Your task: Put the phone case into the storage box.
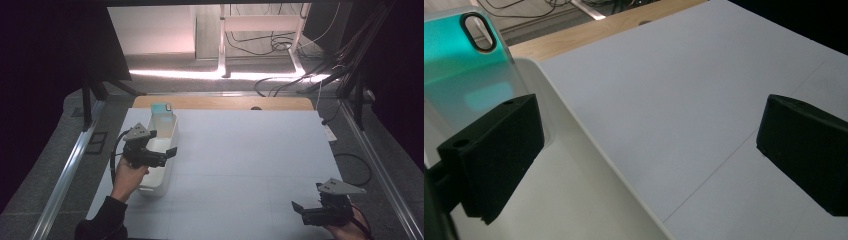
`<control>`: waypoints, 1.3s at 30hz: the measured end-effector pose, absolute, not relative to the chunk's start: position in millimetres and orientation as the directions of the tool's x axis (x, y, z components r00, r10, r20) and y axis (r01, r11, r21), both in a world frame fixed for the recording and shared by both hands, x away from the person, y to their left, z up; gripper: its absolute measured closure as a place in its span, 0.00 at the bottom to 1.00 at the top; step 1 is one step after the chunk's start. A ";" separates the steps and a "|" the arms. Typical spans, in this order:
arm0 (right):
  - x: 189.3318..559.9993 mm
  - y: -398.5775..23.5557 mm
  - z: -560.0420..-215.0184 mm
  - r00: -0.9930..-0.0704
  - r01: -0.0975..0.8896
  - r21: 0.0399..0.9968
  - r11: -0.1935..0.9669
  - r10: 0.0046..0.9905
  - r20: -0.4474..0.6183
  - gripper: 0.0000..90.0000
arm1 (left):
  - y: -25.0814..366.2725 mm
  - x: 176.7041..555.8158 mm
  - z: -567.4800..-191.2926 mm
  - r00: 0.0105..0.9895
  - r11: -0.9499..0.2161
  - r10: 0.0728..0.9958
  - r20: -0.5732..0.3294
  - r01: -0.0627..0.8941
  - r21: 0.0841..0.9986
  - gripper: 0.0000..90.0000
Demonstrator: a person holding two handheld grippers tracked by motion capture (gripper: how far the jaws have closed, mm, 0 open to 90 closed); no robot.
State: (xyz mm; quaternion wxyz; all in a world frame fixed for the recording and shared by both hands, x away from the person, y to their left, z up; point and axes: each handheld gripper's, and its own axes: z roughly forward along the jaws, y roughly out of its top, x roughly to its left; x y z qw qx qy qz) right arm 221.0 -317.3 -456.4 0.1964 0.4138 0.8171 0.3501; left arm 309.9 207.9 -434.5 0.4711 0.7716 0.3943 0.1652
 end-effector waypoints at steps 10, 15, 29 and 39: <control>221.1 -317.3 -456.4 -0.579 0.540 0.735 0.411 0.815 -0.031 0.00 | 207.6 294.1 -435.3 0.643 -0.264 0.759 -0.102 0.447 0.855 0.00; 221.1 -317.3 -456.3 -0.579 0.540 0.735 0.411 0.814 -0.030 0.00 | 208.6 284.7 -436.3 0.646 -0.261 0.756 -0.105 0.446 0.856 0.00; 221.0 -316.5 -456.3 -0.582 0.538 0.733 0.417 0.812 -0.034 0.00 | 215.5 263.8 -438.8 0.639 -0.240 0.761 -0.117 0.444 0.863 0.00; 220.9 -316.6 -456.3 -0.584 0.537 0.733 0.417 0.811 -0.034 0.00 | 220.5 252.5 -441.3 0.636 -0.236 0.762 -0.121 0.447 0.863 0.00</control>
